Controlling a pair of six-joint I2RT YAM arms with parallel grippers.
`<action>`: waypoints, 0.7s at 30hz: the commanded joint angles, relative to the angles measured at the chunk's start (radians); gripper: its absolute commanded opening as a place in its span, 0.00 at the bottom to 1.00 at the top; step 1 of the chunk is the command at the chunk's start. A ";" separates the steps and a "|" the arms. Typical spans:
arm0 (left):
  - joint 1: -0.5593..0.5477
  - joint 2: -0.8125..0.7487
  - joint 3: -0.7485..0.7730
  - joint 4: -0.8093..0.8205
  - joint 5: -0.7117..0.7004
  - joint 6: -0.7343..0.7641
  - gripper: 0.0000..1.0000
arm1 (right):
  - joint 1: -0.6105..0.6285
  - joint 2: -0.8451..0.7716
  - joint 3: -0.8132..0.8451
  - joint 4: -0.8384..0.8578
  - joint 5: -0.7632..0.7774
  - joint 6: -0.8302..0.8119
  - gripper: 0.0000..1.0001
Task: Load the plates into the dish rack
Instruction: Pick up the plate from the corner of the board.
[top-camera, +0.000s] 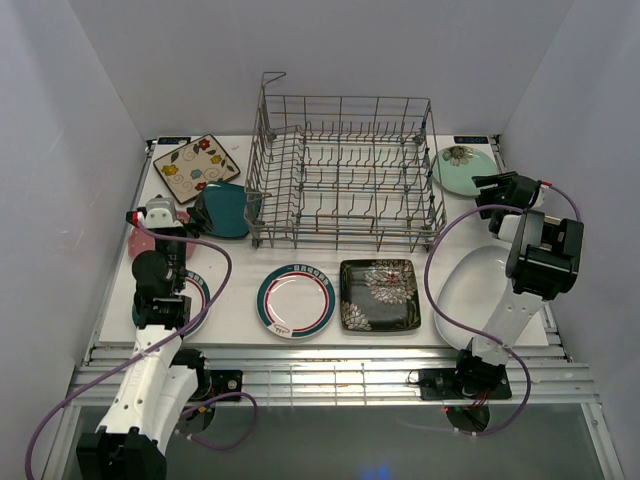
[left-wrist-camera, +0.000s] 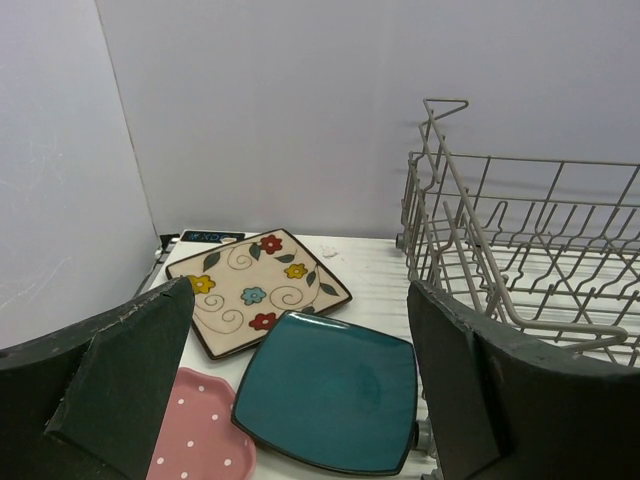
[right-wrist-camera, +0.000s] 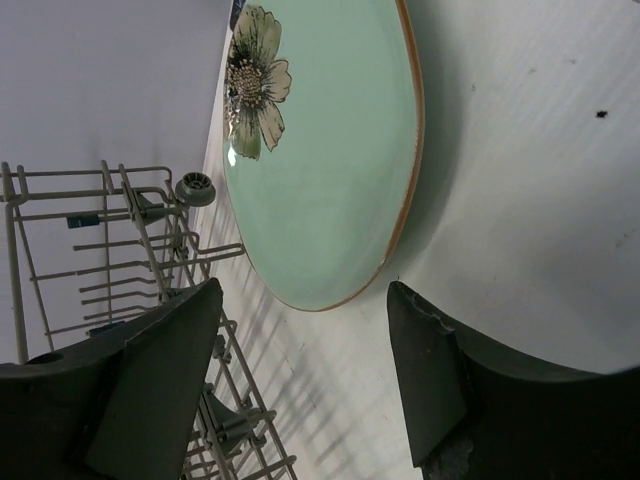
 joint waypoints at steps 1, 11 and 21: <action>0.000 -0.016 -0.007 0.017 0.029 0.007 0.98 | -0.003 0.029 0.061 0.061 -0.010 -0.017 0.72; 0.000 -0.003 -0.006 0.017 0.032 0.005 0.98 | -0.003 0.120 0.101 0.081 -0.020 0.018 0.70; 0.000 0.011 -0.001 0.017 0.034 0.008 0.98 | -0.003 0.190 0.128 0.139 -0.030 0.052 0.68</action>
